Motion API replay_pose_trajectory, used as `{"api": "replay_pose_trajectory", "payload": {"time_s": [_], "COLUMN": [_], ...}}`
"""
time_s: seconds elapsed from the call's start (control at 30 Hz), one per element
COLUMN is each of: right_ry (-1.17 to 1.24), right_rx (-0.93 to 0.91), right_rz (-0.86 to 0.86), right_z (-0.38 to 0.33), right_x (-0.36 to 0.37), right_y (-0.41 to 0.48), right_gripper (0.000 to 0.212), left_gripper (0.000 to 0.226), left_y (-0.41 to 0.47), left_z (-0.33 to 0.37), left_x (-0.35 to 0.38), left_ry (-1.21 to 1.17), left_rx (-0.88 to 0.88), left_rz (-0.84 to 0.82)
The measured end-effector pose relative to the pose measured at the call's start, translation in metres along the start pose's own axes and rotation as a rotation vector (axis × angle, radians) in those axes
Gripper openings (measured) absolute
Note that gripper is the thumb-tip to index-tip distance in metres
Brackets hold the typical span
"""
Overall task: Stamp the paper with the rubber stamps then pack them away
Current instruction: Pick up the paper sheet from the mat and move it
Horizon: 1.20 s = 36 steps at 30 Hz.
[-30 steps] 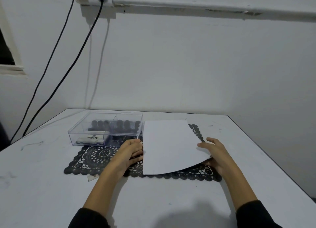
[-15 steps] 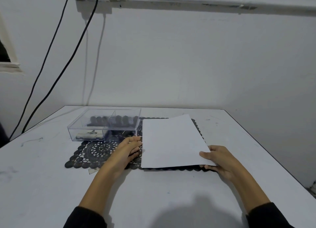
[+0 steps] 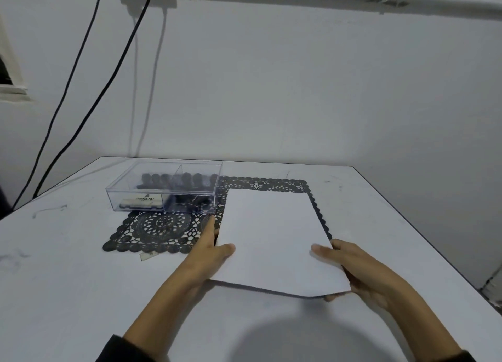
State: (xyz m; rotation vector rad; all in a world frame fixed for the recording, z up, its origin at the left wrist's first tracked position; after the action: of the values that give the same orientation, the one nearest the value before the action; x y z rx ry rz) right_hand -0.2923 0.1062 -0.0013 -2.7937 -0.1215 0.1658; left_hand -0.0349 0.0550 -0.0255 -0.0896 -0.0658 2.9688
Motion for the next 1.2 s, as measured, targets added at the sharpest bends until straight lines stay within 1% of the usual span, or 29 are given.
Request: {"api": "replay_pose_trajectory", "payload": {"time_s": [0.07, 0.13, 0.2, 0.27, 0.33, 0.37, 0.47, 0.63, 0.67, 0.73, 0.8, 0.87, 0.93, 1.0, 1.07, 1.2], "right_ry": [0.019, 0.037, 0.050, 0.060, 0.062, 0.054, 0.002, -0.080, -0.101, -0.123, -0.113, -0.101, -0.101, -0.109, -0.109, -0.130], "right_rx": [-0.006, -0.028, -0.048, -0.065, -0.073, -0.075, -0.081, -0.104, -0.092, -0.079, -0.086, -0.099, -0.109, -0.122, -0.129, -0.154], "right_rz": [0.109, 0.169, 0.164, 0.100, 0.017, 0.002, 0.032, 0.111, 0.119, 0.152, 0.203, 0.246, 0.280, 0.295, 0.303, 0.310], "right_z": [0.001, 0.004, 0.006, 0.006, 0.004, 0.002, 0.001, 0.002, 0.003, 0.005, 0.008, 0.010, 0.010, 0.010, 0.011, 0.009], "right_x": [0.000, 0.001, 0.005, 0.011, 0.017, 0.017, 0.012, 0.008, 0.007, 0.000, -0.008, -0.014, -0.016, -0.015, -0.015, -0.011], "right_y": [0.005, 0.012, 0.014, 0.013, 0.011, 0.010, 0.009, 0.006, 0.006, 0.007, 0.010, 0.011, 0.010, 0.009, 0.008, 0.004], "right_gripper": [0.027, 0.028, 0.020, 0.012, 0.021, 0.023, 0.020, 0.018, 0.019, 0.027, 0.018, 0.018, 0.014, 0.011, 0.012, 0.016], "left_gripper": [0.052, 0.048, 0.047, 0.045, 0.042, 0.043, 0.046, 0.043, 0.042, 0.041, 0.037, 0.037, 0.038, 0.034, 0.038, 0.033], "left_y": [-0.004, -0.010, -0.016, -0.022, -0.027, -0.028, -0.030, -0.036, -0.036, -0.036, -0.036, -0.035, -0.034, -0.034, -0.034, -0.037], "left_z": [-0.004, -0.004, -0.003, -0.003, -0.003, -0.005, -0.006, -0.002, -0.002, -0.002, -0.005, -0.007, -0.008, -0.005, -0.001, 0.000], "left_x": [-0.001, -0.002, 0.000, 0.005, 0.007, 0.006, 0.004, 0.007, 0.006, 0.004, 0.000, -0.007, -0.013, -0.018, -0.021, -0.026], "left_ry": [0.018, -0.001, -0.037, -0.079, -0.109, -0.112, -0.092, -0.073, -0.081, -0.080, -0.084, -0.046, 0.052, 0.142, 0.179, 0.277], "left_rx": [0.014, 0.014, -0.001, -0.001, 0.000, -0.010, -0.005, -0.001, 0.003, 0.002, -0.020, -0.012, 0.014, 0.051, 0.078, 0.102], "left_rz": [-0.021, -0.019, -0.034, -0.077, -0.067, -0.049, -0.058, -0.138, -0.138, -0.136, -0.120, -0.120, -0.130, -0.064, 0.007, 0.020]}}
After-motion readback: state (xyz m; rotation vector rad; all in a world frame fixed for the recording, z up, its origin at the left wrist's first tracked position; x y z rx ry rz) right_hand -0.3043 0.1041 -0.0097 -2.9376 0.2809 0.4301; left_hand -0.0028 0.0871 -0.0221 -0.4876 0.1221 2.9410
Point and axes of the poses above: each hand's wrist, its own y-axis towards the middle knuckle, its own x-axis out of the palm, z = x × y, the point moved 3 cm from there along y, towards the middle knuckle, and after that the axes turned 2 degrees about x, right-handed, at the moved point
